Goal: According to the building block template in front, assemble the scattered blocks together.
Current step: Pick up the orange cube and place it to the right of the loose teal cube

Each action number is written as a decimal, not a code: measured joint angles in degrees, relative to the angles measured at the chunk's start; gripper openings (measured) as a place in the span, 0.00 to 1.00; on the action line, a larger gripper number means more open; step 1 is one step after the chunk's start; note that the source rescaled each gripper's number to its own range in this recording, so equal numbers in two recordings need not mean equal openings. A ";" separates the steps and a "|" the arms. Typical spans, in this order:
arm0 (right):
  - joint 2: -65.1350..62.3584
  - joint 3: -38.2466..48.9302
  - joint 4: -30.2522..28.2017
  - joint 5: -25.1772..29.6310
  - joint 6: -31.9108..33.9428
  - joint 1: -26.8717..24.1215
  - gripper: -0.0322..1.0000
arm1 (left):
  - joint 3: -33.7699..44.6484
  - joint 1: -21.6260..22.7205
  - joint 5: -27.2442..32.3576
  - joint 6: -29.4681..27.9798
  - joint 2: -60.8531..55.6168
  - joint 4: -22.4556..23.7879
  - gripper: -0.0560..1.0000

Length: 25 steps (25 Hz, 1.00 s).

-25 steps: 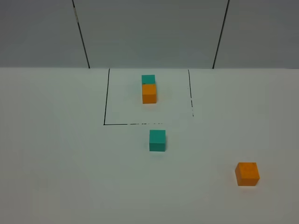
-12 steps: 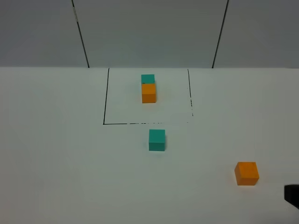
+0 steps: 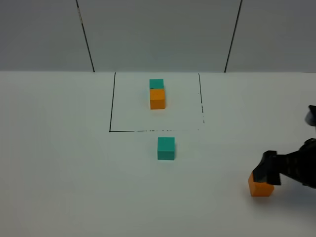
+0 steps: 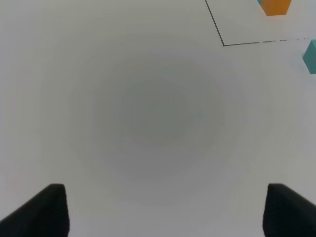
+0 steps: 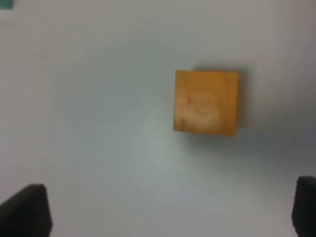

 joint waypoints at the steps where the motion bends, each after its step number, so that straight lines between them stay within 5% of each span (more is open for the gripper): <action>1: 2.18 0.00 -0.13 -1.65 0.47 1.30 0.95 | 0.00 0.00 0.00 0.00 0.00 0.00 0.69; 14: 14.46 -2.14 -6.37 -11.02 7.74 5.23 0.94 | 0.00 0.00 0.00 0.00 0.00 0.00 0.69; 25: 21.53 -3.43 -8.19 -12.17 8.28 5.23 0.89 | 0.00 0.00 0.00 0.00 0.00 0.00 0.69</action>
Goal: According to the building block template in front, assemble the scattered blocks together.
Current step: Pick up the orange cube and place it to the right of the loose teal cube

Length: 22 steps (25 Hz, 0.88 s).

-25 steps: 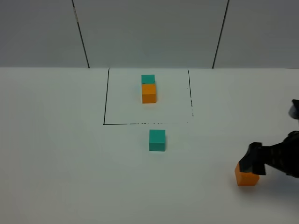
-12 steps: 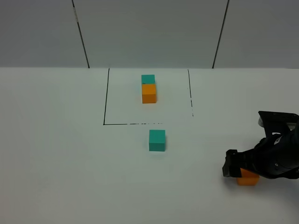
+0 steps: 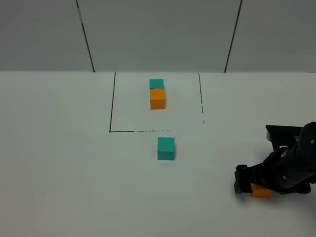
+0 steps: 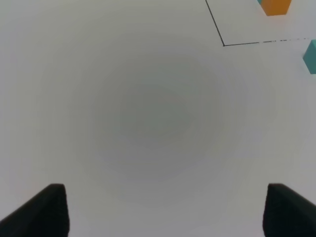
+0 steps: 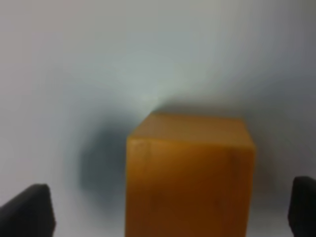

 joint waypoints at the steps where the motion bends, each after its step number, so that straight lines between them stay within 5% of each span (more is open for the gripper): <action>1: 0.48 -0.05 -0.51 -0.08 0.16 0.00 0.88 | 0.00 0.00 0.00 0.00 0.00 0.00 0.69; 22: 3.72 -0.83 -6.43 -2.15 4.31 0.01 0.77 | 0.00 0.00 0.00 0.00 0.00 0.00 0.69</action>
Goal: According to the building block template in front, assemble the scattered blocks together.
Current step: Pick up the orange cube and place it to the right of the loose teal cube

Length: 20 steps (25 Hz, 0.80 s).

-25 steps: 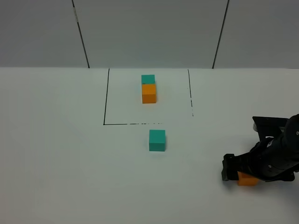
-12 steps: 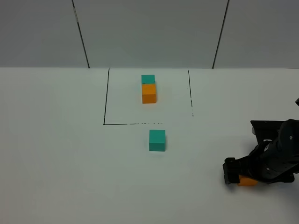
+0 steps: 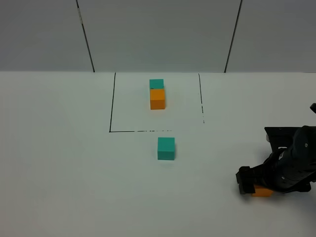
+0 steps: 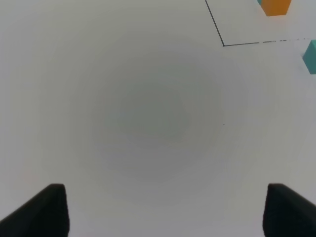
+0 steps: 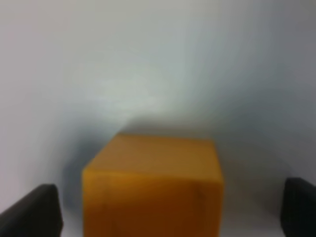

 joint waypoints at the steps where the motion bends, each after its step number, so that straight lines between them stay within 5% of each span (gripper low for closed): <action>1: 0.00 0.00 -0.11 0.05 0.00 0.00 0.75 | 0.00 0.00 0.00 0.00 0.00 0.00 0.69; 7: 0.13 0.00 -1.36 0.28 0.00 0.00 0.51 | 0.00 0.00 0.00 0.00 0.00 0.00 0.69; 14: 0.37 -0.07 -1.72 0.09 0.00 -0.05 0.03 | 0.00 0.00 0.00 0.00 0.00 0.00 0.69; 20: 0.48 -1.56 -1.58 2.53 -3.70 -0.05 0.03 | 0.00 0.00 0.00 0.00 0.00 0.00 0.69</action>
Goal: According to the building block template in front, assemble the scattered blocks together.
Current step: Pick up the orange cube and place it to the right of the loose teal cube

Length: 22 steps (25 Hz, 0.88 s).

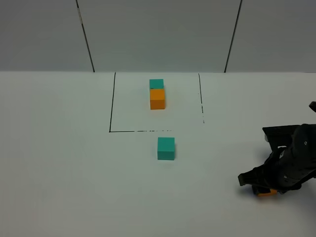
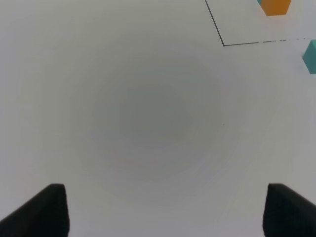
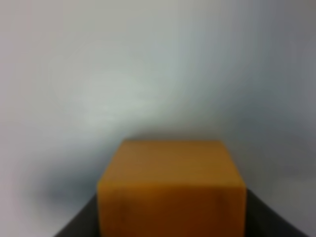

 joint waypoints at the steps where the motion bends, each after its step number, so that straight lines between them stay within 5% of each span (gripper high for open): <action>1: 0.14 -1.13 0.00 1.98 -1.11 0.00 0.03 | 0.00 0.00 0.00 0.00 0.00 0.00 0.69; 6: 0.30 -12.06 -6.91 17.02 -9.33 1.81 0.03 | 0.00 0.00 0.00 0.00 0.00 0.00 0.69; 11: -0.13 -23.85 -17.26 26.75 -25.35 7.34 0.03 | 0.00 0.00 0.00 0.00 0.00 0.00 0.69; 17: 3.80 -35.88 -16.90 33.97 -47.14 12.66 0.03 | 0.00 0.00 0.00 0.00 0.00 0.00 0.69; 22: 11.55 -43.58 -15.92 37.27 -50.65 15.58 0.03 | 0.00 0.00 0.00 0.00 0.00 0.00 0.69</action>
